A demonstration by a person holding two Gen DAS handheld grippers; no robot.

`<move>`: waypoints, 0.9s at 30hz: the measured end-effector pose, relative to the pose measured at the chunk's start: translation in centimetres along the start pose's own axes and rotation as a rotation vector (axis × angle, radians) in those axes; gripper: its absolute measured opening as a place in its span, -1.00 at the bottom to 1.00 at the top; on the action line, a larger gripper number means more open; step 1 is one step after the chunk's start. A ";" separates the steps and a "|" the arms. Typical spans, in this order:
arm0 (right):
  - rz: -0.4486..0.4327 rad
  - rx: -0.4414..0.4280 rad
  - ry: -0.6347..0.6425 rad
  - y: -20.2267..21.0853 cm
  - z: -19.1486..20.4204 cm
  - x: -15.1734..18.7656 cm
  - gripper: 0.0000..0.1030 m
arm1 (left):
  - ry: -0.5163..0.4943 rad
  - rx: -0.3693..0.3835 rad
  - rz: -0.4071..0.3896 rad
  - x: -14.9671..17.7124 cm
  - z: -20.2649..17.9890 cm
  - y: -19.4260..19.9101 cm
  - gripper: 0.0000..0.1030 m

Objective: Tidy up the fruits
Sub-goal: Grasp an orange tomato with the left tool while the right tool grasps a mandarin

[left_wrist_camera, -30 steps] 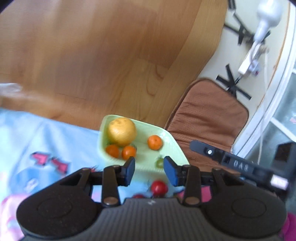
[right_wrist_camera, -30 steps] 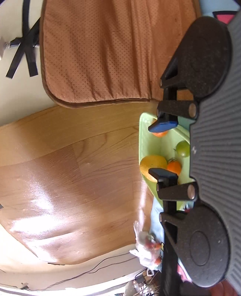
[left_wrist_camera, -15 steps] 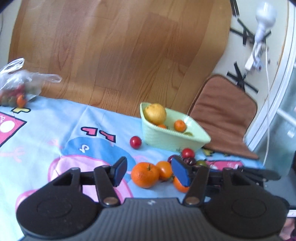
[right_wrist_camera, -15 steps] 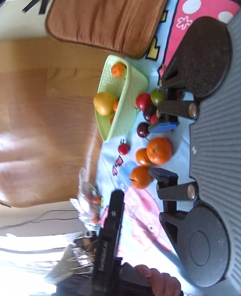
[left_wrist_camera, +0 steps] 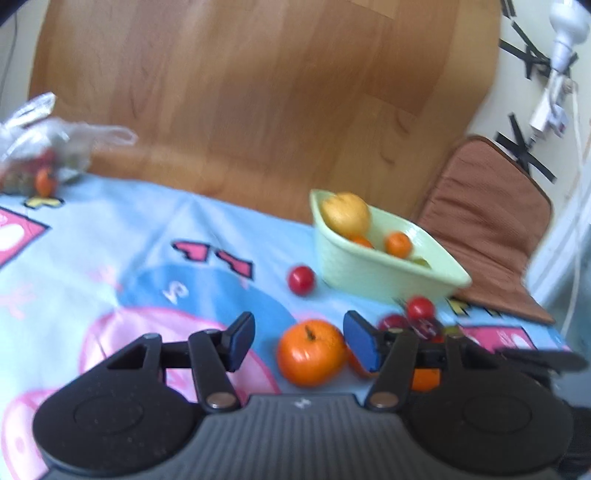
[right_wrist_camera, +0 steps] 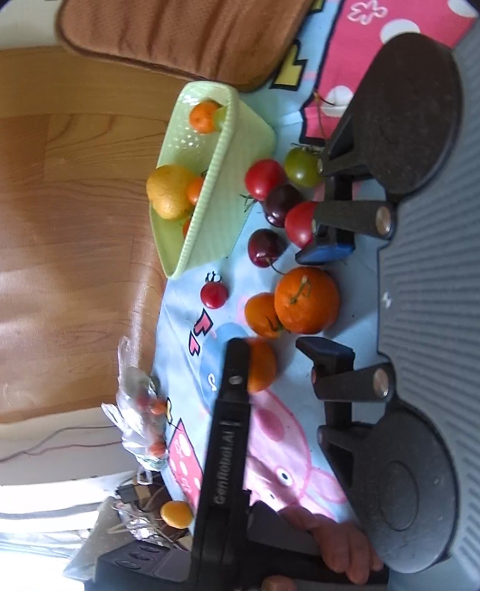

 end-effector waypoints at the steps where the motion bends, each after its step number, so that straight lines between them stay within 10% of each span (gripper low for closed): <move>1: -0.004 0.001 -0.002 0.1 0.0 0.1 -0.11 | 0.000 -0.015 -0.003 -0.3 0.0 -0.1 0.07; 9: 0.028 0.007 0.055 0.6 0.6 0.6 -0.21 | -0.090 0.032 -0.162 -1.4 -4.0 5.2 0.04; 15: 0.037 0.051 0.070 2.4 -0.4 1.6 -0.40 | -0.272 0.018 -0.087 0.1 -8.3 2.4 0.04; 27: 0.030 0.014 0.037 2.8 -1.1 1.9 -0.36 | -0.194 0.006 0.038 1.5 -8.0 -0.1 -0.05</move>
Point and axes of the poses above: each gripper's, at about its wrist camera, not at the fingertips, and y roughly against the way its jaws point, z to its left, x to its underside, the point moved 6 cm from there along -y, roughly the way its jaws point, and after that the axes turned 10 degrees about -x, right-handed, at the moved point
